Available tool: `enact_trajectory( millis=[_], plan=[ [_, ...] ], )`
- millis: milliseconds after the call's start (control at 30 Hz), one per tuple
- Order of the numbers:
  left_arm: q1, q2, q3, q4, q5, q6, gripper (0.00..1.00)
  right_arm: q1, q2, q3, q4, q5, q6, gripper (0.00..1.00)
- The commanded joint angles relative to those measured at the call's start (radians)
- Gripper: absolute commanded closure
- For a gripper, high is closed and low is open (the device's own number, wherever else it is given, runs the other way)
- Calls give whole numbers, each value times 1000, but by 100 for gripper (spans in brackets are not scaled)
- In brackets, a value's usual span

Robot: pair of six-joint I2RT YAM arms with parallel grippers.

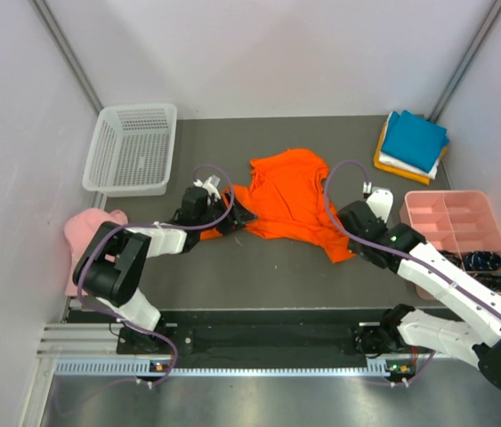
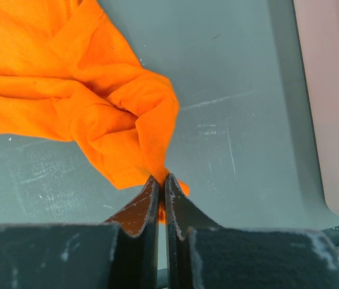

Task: Fold and stack the t-shirts
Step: Flatten out the tshirt

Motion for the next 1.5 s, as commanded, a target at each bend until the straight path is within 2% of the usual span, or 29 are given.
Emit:
enact_trajectory(
  millis=[0, 267, 367, 433, 467, 500, 533, 733, 833, 967, 1100, 1200, 1467],
  plan=[
    [5, 6, -2, 70, 1, -6, 38, 9, -2, 10, 16, 22, 10, 100],
    [5, 29, 1, 75, -7, 0, 47, 8, -4, 11, 11, 23, 11, 100],
    [5, 38, -3, 90, -10, -4, 56, 9, -7, 10, 7, 26, 11, 100],
    [5, 49, -6, 107, -13, -10, 69, 9, -8, 10, 4, 28, 11, 100],
    [5, 53, -5, 108, -14, -9, 78, 9, -10, 11, 2, 29, 10, 100],
    [5, 56, -5, 108, -16, -10, 94, 9, -10, 11, 4, 31, 11, 100],
    [5, 67, -2, 108, -17, -12, 100, 9, -10, 11, 2, 31, 13, 100],
    [5, 66, -5, 110, -20, -1, 100, 9, -18, 5, -2, 37, 14, 100],
    [7, 18, 14, 57, -19, 26, 100, 9, -28, 10, -2, 48, 13, 100],
    [12, -109, 67, -95, -42, 111, 100, 9, -28, 25, -19, 83, 14, 100],
    [21, -291, 173, -348, -137, 245, 100, 9, -19, 57, -24, 117, -16, 100],
    [44, -391, 237, -453, -189, 302, 100, 9, -4, 94, -24, 140, -39, 100],
    [131, -527, 412, -724, -304, 430, 100, 6, -27, 214, -41, 275, -76, 100]
  ],
)
